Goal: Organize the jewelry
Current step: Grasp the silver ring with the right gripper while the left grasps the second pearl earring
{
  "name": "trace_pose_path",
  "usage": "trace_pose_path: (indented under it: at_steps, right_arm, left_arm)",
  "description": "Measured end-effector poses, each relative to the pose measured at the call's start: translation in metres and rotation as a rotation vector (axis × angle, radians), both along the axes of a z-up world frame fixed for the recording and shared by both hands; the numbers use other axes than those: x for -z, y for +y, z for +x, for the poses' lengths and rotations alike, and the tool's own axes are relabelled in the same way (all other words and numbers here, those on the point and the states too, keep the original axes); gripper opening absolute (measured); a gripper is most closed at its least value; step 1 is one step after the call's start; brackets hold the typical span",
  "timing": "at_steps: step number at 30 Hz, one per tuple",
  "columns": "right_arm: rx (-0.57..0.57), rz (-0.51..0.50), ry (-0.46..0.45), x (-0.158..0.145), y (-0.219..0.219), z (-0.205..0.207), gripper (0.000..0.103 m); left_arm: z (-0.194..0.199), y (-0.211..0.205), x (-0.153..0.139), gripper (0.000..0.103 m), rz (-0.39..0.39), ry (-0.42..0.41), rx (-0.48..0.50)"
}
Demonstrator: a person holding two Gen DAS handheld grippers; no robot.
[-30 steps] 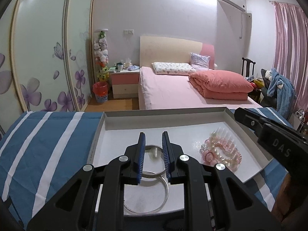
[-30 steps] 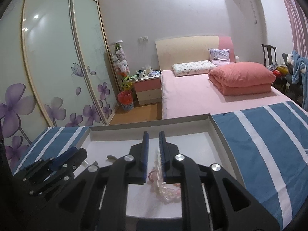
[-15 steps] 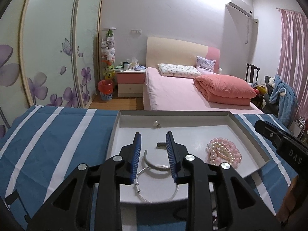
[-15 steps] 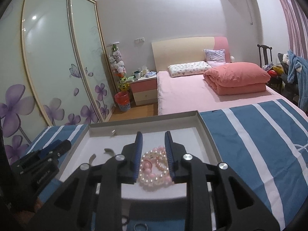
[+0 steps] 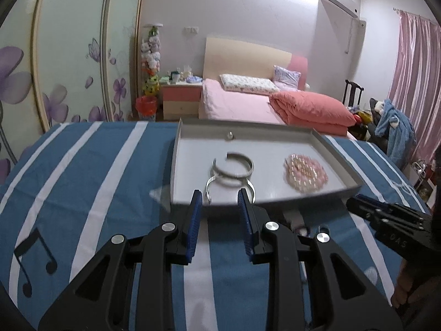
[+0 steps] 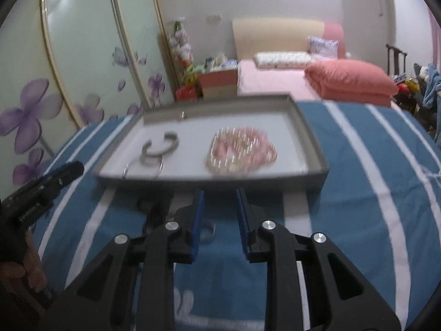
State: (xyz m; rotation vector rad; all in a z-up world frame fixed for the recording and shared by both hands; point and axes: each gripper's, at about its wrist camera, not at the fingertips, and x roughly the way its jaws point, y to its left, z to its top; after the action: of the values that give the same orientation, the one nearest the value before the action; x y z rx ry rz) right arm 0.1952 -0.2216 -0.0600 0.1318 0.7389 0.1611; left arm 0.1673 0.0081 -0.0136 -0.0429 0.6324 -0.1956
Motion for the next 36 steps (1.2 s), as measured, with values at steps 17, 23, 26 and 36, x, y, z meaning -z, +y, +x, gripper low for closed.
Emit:
trace_pose_path:
  at_steps: [17,23,26,36]
  right_arm:
    - [-0.083,-0.112,0.146,0.034,0.025,0.002,0.039]
    - [-0.093,-0.166,0.142,0.034,0.036,0.012,0.038]
    - [-0.085,-0.176,0.138,0.033,0.035,0.014,0.022]
    - [0.015,-0.144,0.149,0.034,-0.003,0.008,0.022]
  left_arm:
    - [-0.02,0.004,0.022,0.035,0.013,0.071,0.02]
    - [-0.021,-0.007,0.025,0.036,0.026,0.088,0.063]
    - [-0.021,-0.016,0.028,0.036,0.036,0.104,0.091]
    - [-0.021,-0.062,0.046,0.035,0.094,0.202,0.22]
